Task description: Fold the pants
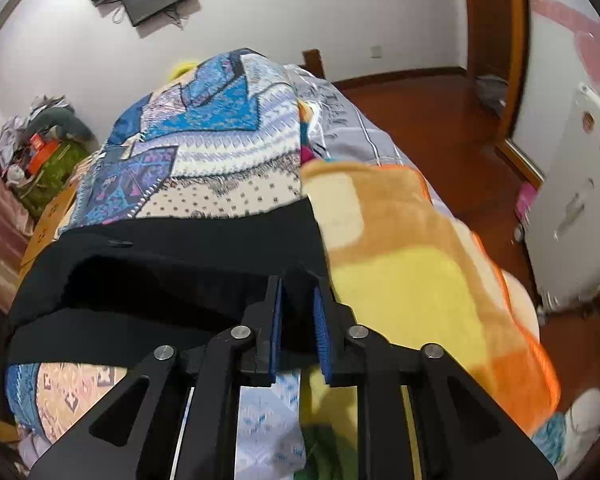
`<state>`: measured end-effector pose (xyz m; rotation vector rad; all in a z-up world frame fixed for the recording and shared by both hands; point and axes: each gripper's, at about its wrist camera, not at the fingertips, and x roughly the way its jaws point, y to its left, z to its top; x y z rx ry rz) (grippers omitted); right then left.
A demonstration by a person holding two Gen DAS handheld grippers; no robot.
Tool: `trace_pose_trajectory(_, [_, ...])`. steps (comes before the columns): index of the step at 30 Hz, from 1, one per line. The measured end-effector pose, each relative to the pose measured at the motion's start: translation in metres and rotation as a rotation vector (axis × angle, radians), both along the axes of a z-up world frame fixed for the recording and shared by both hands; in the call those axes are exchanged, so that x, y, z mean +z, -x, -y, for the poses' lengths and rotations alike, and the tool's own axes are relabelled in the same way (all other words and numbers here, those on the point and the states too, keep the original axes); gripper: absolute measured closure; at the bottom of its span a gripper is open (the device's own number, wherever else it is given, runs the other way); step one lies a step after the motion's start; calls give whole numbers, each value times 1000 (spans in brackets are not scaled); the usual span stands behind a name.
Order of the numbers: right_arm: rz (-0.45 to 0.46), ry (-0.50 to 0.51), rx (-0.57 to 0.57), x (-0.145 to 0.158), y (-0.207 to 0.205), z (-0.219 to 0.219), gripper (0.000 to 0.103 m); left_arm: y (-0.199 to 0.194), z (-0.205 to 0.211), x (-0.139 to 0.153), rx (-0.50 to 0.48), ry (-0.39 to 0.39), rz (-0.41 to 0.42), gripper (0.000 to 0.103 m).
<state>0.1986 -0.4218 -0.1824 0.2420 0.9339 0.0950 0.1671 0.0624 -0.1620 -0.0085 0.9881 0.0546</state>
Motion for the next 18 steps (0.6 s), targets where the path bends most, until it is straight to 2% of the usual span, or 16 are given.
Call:
trace_pose_trajectory(5, [59, 20, 19, 27, 13, -10, 78, 21, -27, -10, 41, -15, -22, 5])
trace_pose_trajectory(7, [105, 11, 63, 43, 19, -26, 71, 30, -38, -16, 55, -10, -32, 5])
trace_pose_trajectory(9, [148, 5, 120, 57, 22, -49, 56, 35, -46, -24, 66, 1, -48, 5])
trace_pose_trajectory(11, [168, 13, 179, 62, 26, -72, 52, 41, -50, -33, 65, 19, -68, 5])
trace_pose_trajectory(14, [167, 1, 288, 61, 30, -115, 51, 47, -48, -44, 37, 28, -82, 5])
trace_pose_trajectory(18, [114, -30, 400, 38, 25, -163, 50, 53, -41, -51, 5, 5, -78, 1])
